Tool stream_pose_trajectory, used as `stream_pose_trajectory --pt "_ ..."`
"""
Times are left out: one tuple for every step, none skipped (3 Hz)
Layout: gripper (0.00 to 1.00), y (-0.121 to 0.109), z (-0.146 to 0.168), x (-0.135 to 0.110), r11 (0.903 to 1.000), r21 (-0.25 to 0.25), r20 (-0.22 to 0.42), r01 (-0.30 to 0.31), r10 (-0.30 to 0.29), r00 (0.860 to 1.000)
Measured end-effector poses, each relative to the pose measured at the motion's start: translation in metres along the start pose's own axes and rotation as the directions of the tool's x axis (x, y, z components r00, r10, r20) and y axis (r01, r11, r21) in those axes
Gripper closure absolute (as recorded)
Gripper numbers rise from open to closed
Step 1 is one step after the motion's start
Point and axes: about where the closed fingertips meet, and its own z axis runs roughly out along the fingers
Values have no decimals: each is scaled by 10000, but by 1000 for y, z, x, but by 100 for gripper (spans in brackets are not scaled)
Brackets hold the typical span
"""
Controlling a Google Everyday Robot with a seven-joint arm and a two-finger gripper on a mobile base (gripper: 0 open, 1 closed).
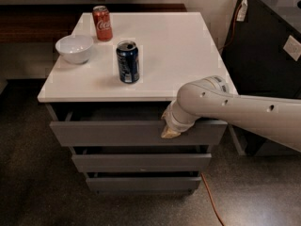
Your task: Place pepsi can into top drawer
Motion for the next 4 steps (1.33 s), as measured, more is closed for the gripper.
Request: stream_pose_trajectory --pt "100 0 0 0 10000 0 1 0 0 10000" --pt "86 14 -13 -5 9999 -165 369 35 -29 9993" --pt "64 14 -13 -5 9999 -165 369 35 -29 9993" --pt "71 46 -44 -18 9982 -579 1182 166 -97 9929"
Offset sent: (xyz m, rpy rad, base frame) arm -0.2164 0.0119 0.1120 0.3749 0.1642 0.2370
